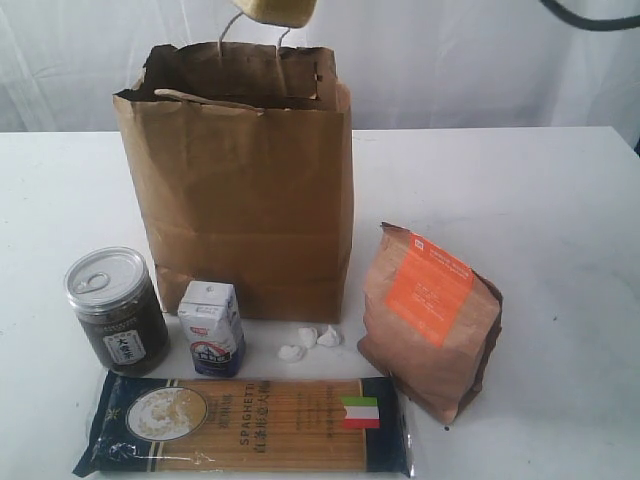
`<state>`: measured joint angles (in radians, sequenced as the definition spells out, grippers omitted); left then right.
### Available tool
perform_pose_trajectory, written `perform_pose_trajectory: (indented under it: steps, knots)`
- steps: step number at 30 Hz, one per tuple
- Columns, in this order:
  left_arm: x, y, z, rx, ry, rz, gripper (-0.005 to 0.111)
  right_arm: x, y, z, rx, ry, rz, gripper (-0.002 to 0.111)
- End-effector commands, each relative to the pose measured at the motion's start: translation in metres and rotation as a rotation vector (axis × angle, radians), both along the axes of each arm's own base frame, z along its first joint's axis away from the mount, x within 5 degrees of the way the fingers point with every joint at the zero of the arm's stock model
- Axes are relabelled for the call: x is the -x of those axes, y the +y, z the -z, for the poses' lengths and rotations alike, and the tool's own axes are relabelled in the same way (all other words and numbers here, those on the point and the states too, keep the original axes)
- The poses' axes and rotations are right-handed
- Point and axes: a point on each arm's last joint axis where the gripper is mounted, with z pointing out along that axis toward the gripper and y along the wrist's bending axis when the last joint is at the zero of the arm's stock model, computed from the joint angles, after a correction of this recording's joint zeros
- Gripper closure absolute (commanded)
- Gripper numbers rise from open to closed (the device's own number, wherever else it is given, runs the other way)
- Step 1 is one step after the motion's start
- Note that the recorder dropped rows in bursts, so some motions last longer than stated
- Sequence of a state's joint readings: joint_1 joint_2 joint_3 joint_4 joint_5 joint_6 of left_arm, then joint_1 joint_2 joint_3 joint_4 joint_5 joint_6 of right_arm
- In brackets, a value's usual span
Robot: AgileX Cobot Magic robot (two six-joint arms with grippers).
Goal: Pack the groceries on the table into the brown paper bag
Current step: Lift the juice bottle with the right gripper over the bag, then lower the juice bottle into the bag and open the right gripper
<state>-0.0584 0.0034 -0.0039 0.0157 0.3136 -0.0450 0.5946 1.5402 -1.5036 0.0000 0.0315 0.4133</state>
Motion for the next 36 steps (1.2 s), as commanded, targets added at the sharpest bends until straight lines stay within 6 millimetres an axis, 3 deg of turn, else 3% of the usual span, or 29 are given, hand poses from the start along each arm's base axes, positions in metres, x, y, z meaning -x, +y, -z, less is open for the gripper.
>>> perform_pose_trajectory:
  steps: [1,9,13,17,24,36]
  knots:
    - [0.001,-0.001,0.003,0.002,0.025,0.008,0.107,-0.007,0.007,-0.006,-0.080,-0.088,-0.005,0.108]
    - [0.001,-0.001,0.003,0.002,0.025,0.008,0.107,-0.022,0.016,0.023,0.144,-0.077,-0.002,0.108]
    - [0.001,-0.001,0.003,0.002,0.025,0.008,0.107,-0.030,0.022,0.036,0.164,-0.059,-0.005,0.108]
    - [0.001,-0.001,0.003,0.002,0.025,0.008,0.107,-0.033,0.024,0.041,0.221,-0.085,-0.007,0.108]
    - [0.001,-0.001,0.003,0.002,0.025,0.008,0.107,-0.034,0.024,0.045,0.466,-0.213,-0.016,0.108]
    - [0.001,-0.001,0.003,0.002,0.025,0.008,0.107,-0.050,0.035,0.076,0.539,-0.176,-0.037,0.107]
